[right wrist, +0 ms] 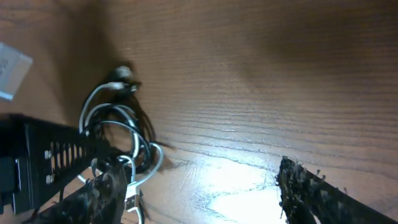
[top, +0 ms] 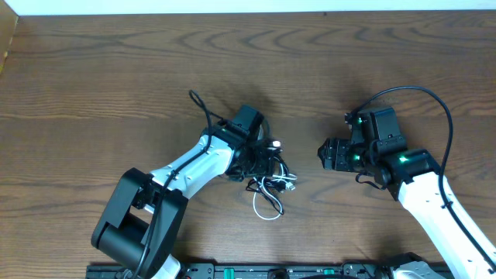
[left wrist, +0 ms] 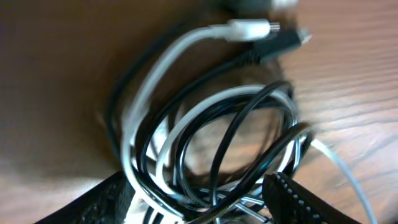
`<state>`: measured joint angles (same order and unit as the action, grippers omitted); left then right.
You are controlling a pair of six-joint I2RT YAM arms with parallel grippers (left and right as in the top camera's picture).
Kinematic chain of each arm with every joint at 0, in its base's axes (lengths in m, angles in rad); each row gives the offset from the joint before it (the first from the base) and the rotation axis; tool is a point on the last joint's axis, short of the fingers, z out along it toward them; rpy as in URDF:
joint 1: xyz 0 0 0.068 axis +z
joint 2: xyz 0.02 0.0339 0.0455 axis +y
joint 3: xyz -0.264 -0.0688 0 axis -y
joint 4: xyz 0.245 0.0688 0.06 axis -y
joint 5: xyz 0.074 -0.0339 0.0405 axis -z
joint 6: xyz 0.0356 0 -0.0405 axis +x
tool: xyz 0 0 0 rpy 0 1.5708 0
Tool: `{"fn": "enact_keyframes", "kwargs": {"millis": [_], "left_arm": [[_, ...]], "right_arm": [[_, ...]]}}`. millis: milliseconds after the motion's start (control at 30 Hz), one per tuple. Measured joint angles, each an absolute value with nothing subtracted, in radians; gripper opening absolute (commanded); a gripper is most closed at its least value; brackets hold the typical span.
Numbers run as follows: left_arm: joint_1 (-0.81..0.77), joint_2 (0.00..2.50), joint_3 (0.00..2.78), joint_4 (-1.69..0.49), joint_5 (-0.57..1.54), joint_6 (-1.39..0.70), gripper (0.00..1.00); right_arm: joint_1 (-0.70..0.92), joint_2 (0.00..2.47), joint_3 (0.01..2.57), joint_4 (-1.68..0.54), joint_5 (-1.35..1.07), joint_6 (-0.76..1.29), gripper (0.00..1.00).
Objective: Untangle cables
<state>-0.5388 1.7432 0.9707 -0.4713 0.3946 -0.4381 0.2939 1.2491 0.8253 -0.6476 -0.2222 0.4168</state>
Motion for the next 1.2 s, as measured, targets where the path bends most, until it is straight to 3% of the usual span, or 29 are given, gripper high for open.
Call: {"fn": "enact_keyframes", "kwargs": {"millis": [200,500,800,1000,1200], "left_arm": [[-0.540,1.743,0.970,-0.371,0.515,-0.334,0.71],[-0.540,1.743,0.970,-0.461,0.408,-0.293,0.75],[-0.540,1.743,0.946,-0.389,0.371,-0.287,0.73],[-0.566,1.743,0.938,-0.376,0.363,-0.293,0.59],[-0.611,1.743,0.937,-0.357,0.363,-0.295,0.19]], "right_arm": [[0.294,1.249,0.825,-0.646,-0.239,0.416,0.75],[0.294,1.249,0.825,-0.646,-0.244,0.416,0.75],[0.294,1.249,0.825,-0.647,-0.247,0.416,0.75],[0.294,1.249,0.825,-0.647,-0.247,0.416,0.75],[0.294,1.249,0.825,-0.647,-0.247,0.416,0.75]]}}
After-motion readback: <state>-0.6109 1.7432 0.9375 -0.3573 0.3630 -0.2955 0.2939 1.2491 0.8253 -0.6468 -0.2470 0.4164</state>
